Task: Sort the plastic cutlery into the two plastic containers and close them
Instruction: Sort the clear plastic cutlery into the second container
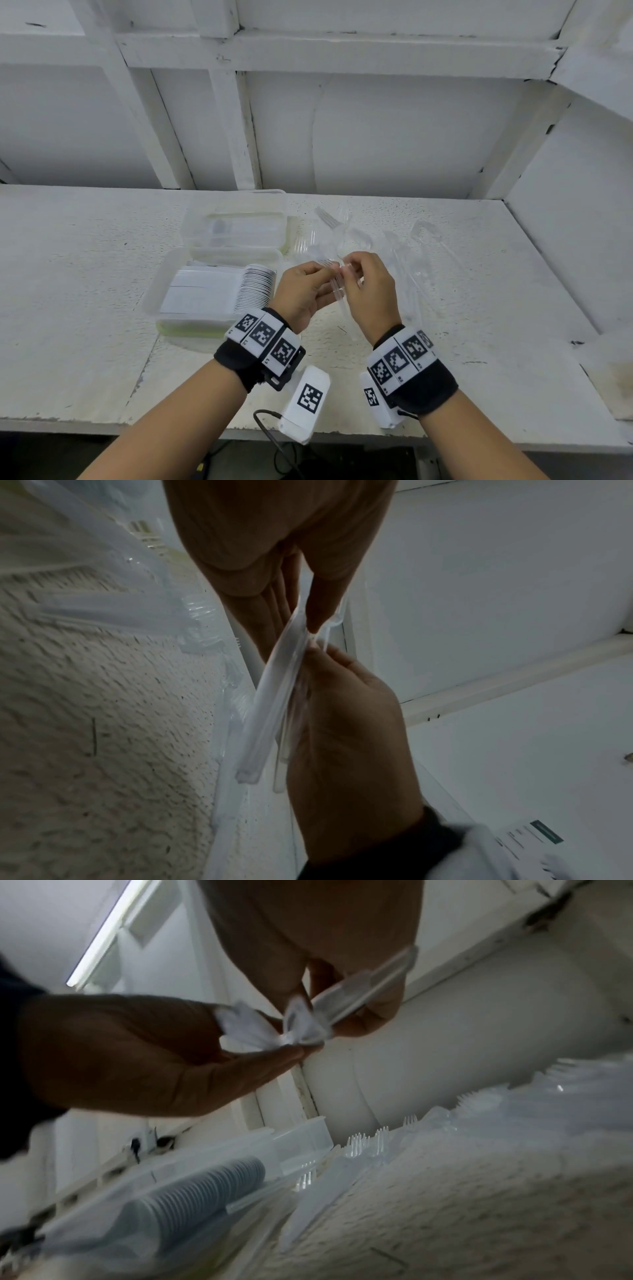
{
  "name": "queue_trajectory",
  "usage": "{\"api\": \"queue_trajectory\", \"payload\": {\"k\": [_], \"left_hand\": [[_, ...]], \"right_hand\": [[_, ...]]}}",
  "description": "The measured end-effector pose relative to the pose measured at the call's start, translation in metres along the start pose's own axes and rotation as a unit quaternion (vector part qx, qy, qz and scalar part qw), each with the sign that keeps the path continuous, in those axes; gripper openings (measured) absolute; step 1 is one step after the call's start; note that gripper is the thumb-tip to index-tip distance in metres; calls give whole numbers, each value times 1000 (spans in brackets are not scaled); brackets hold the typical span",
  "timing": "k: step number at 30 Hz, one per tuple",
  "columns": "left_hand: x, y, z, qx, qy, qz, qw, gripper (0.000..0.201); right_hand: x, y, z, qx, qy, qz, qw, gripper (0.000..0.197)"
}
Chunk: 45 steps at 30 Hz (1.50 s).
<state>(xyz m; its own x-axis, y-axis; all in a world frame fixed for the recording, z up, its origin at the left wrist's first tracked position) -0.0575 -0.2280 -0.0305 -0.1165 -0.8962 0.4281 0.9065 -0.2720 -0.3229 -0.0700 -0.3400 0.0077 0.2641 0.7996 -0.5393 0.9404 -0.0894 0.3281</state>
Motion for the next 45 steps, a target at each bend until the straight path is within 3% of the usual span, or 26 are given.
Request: {"api": "queue_trajectory", "payload": {"k": [4,12,18,23,30,38,42,45], "left_hand": [[-6,0,2,6,10,13,1000,13],[-11,-2,5,-8,23,5,1000,17],[-13,-1,6,-4,18,19,1000,7],[-12,0,10,2,10,18,1000,6],[-7,2,14,11,-5,-6,1000,10],[-5,-1,12,-13,-3,-37,999,16],[-5,0,17,-27,-5,-38,999,11],[-9,2,23,-23,0,-4,1000,10]], "right_hand": [[3,-2,-2,-4,46,-23,999,11],[2,-9,-8,-24,22,-59,998,14],[-8,-4,3,41,70,-36,996,24],[5,-9,7,74,107,-77,989,29],[9,-5,0,18,69,-47,996,26],[10,-10,-6,-55,23,3,998,38],[10,-6,-9,-56,29,-37,997,37],[20,-2,-14,-35,-22,-127,991,45]]}}
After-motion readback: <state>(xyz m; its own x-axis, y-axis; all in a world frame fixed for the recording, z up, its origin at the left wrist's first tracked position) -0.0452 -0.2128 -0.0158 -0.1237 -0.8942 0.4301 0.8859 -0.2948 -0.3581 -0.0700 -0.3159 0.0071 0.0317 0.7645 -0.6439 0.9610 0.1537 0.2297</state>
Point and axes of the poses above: each hand's wrist, its own y-axis towards the middle knuckle, its own x-axis out of the palm, z = x × y, the point moved 8 cm from there along y, towards the middle knuckle, and after that the axes turned 5 degrees about -z, right-handed, at the moved point
